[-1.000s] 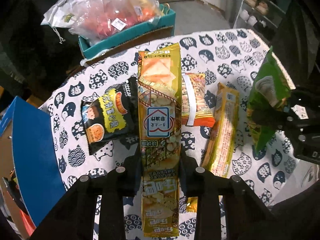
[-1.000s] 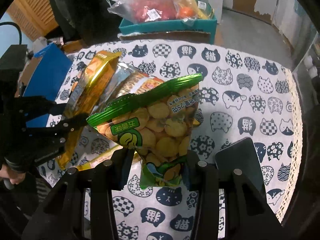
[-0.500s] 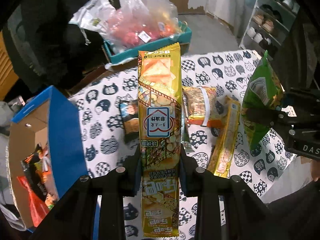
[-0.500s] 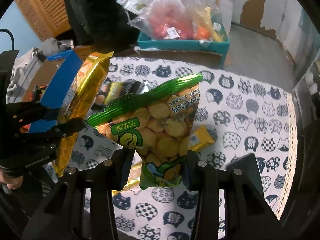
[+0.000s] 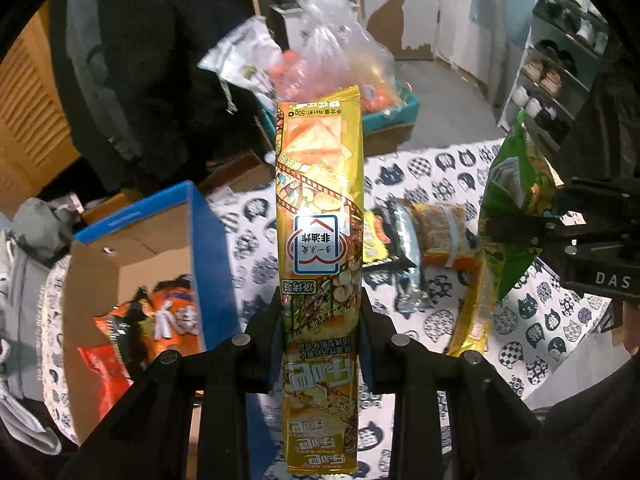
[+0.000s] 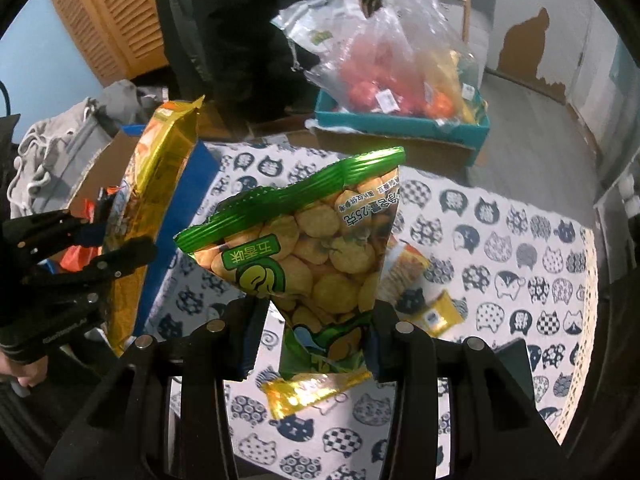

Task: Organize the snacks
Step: 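Lift the green bag and gold bar and carry both over the box, then open the left tool to drop the gold bar while the right tool drops the green bag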

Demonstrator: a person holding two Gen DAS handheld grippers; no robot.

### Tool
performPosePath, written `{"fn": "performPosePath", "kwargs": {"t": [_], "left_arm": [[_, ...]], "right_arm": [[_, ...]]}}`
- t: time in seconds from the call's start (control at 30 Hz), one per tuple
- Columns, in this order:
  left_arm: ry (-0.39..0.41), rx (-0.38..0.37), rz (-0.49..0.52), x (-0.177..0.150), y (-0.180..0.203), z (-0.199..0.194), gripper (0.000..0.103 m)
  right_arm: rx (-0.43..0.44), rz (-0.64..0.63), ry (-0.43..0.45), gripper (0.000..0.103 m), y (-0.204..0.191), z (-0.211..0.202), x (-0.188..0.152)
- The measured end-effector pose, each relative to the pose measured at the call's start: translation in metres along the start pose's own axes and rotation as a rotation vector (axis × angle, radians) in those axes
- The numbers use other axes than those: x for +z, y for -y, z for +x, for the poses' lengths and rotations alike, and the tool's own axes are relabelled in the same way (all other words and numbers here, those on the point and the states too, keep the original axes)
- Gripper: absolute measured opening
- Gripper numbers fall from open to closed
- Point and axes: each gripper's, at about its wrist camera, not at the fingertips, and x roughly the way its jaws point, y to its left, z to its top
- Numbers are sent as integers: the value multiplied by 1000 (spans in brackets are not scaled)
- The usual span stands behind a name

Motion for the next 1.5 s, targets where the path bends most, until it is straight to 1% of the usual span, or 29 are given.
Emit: {"fn": "performPosePath", "kwargs": {"t": [0.17,0.6,0.9,1.07,1.27,1.37,1.5], "left_arm": [[35,25,-18,-4,-17,-12,31],[42,31,-122,-16,-78,-26,31],[38,41,-225,-31,-129,-30,31],[33,58,-276,-38,-155,-30,31],[23,73,-314,-48,-182,-27,31],[15,94,-331,-55,-195,-24,31],[-5,101,-366,-65,-213,-18,31]], "right_arm": [[13,-13,11,41,-21,0,15],[68,-81,37,41,-84,1,48],[111,-121,31,41,-127,13,70],[129,-143,18,41,-151,24,80],[151,-170,2,41,-182,40,95],[160,-188,-8,41,-194,49,98],[175,-194,-29,41,-207,64,104]]}}
